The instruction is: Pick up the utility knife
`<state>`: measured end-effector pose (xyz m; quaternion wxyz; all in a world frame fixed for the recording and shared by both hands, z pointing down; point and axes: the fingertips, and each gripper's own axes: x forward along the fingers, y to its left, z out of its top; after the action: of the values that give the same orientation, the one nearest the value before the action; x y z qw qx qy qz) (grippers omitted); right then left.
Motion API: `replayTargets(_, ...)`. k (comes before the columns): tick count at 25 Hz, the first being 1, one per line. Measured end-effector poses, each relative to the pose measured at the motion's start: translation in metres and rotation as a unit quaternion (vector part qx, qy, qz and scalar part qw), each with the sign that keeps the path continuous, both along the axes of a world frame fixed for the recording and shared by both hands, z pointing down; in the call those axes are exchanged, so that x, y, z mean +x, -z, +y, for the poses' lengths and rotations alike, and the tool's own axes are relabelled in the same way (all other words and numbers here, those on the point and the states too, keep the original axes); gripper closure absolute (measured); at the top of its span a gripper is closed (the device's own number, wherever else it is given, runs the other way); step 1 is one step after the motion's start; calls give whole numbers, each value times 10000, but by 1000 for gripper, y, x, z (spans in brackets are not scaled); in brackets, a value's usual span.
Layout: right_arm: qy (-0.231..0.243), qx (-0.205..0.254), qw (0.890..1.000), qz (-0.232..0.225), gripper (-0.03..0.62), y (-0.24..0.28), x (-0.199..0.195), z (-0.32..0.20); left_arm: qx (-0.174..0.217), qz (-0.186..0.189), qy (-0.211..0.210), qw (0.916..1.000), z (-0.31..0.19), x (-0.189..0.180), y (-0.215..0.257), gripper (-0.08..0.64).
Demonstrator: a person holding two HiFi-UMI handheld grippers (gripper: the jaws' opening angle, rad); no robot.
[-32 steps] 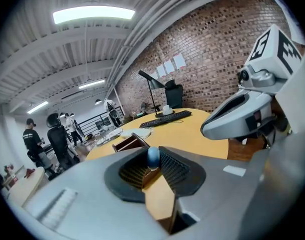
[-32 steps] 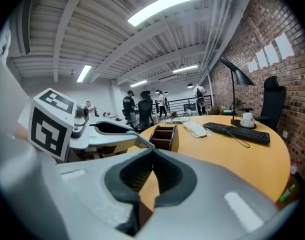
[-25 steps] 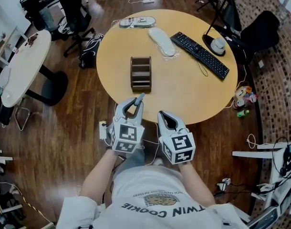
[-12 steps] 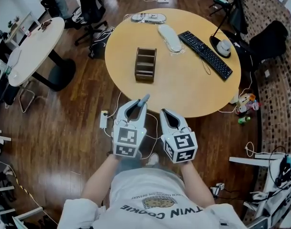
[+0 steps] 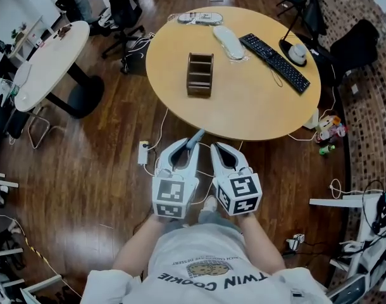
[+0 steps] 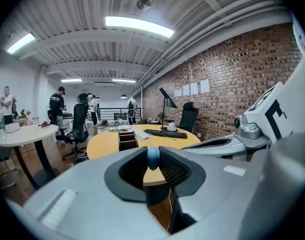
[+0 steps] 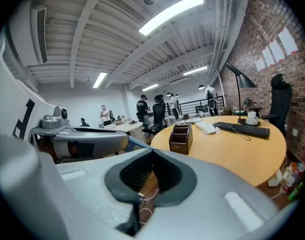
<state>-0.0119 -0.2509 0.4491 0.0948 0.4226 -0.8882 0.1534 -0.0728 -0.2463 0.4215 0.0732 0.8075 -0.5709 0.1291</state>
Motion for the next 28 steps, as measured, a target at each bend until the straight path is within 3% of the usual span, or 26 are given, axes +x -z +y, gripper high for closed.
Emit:
replayTargets(14, -207, 272, 9991, 231, 591, 15, -55, 144, 130, 248, -112, 9995, 148, -48, -1, 483)
replayTargets(28, -454, 185, 9983, 321, 591, 16, -40, 257, 13, 374, -364, 9986, 250, -28, -6, 483)
